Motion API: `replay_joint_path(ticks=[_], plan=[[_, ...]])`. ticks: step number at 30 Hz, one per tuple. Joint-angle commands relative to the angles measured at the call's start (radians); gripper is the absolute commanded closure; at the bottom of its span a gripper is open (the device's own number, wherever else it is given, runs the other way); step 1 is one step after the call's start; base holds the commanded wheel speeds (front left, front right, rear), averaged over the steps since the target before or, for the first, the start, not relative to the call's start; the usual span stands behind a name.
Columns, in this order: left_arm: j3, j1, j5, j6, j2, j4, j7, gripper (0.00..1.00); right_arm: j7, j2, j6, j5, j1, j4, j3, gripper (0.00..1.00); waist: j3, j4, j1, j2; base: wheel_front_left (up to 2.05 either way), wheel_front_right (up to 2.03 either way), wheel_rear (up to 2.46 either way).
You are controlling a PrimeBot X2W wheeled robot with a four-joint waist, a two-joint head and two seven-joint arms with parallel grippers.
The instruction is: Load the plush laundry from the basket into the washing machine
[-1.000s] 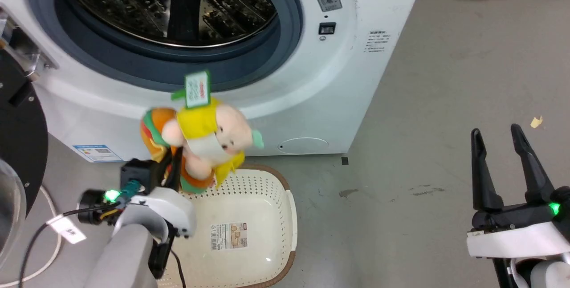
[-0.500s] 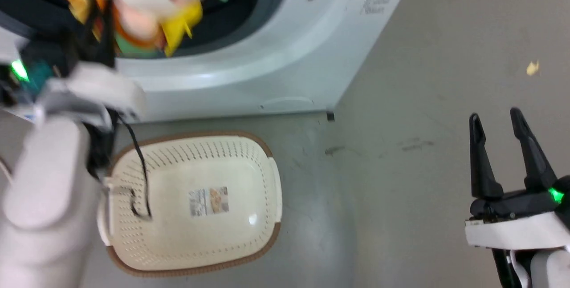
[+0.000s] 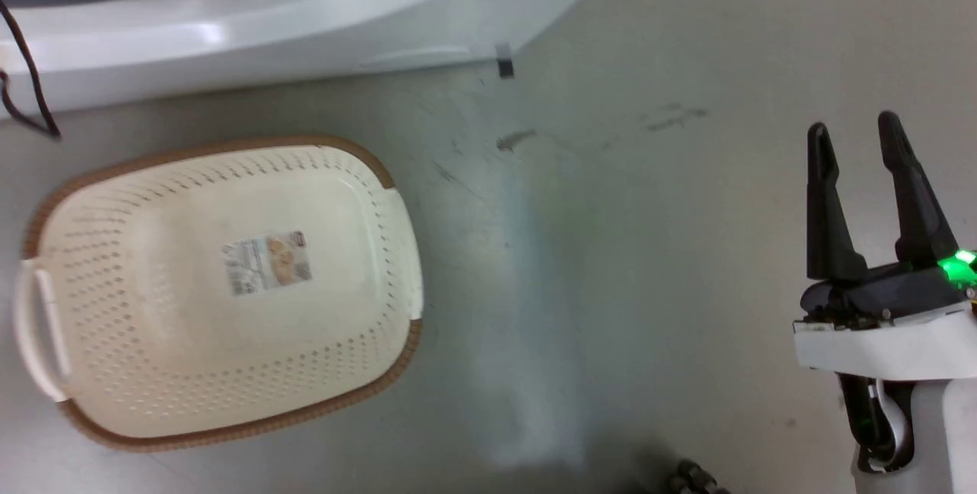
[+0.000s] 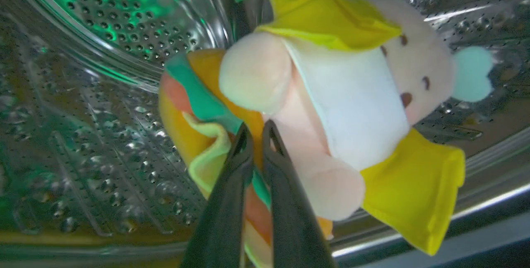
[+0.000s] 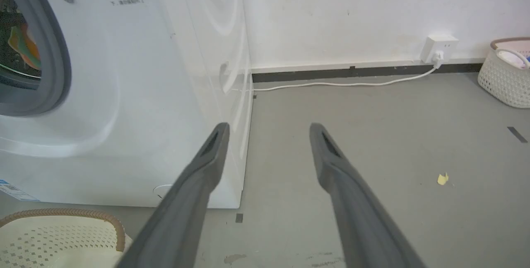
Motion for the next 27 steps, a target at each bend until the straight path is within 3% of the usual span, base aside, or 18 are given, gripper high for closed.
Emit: replay_joint_path(ticks=[1,8,12,13,14,23,27], plan=[[-0.014,-0.042,0.016,-0.006,-0.002,0.027,0.011,1.0,-0.004,0.001,-0.001,0.01,-0.016,-0.001,0.004,0.0,0.063,-0.045,-0.0004,-0.0001,0.0,0.0,0.0],[-0.049,-0.183,0.02,-0.043,-0.017,0.209,0.061,1.0,-0.004,0.001,-0.001,0.021,-0.035,0.004,0.024,0.0,0.098,-0.065,-0.0004,-0.0001,0.0,0.0,0.0],[-0.058,-0.222,0.021,-0.039,-0.027,0.276,0.04,1.0,-0.004,0.001,-0.001,0.025,-0.04,0.008,0.026,0.0,0.102,-0.063,-0.0004,-0.0001,0.0,0.0,0.0],[-0.061,-0.227,0.024,-0.035,-0.029,0.288,0.025,0.37,-0.004,0.001,-0.001,0.025,-0.041,0.009,0.027,0.0,0.1,-0.062,-0.0004,-0.0001,0.0,0.0,0.0],[-0.064,-0.229,0.024,-0.034,-0.031,0.302,0.014,0.0,-0.004,0.001,-0.001,0.024,-0.042,0.011,0.027,0.0,0.097,-0.061,-0.0004,-0.0001,0.0,0.0,0.0],[-0.077,-0.194,0.003,-0.043,-0.06,0.399,-0.113,0.0,-0.004,0.001,-0.001,-0.005,-0.043,0.015,0.004,0.0,0.013,-0.034,-0.0004,-0.0001,0.0,0.0,0.0],[-0.069,-0.117,-0.02,-0.03,-0.079,0.439,-0.226,0.0,-0.004,0.001,-0.001,-0.032,-0.021,0.028,-0.021,0.0,-0.093,-0.012,-0.0004,-0.0001,0.0,0.0,0.0]])
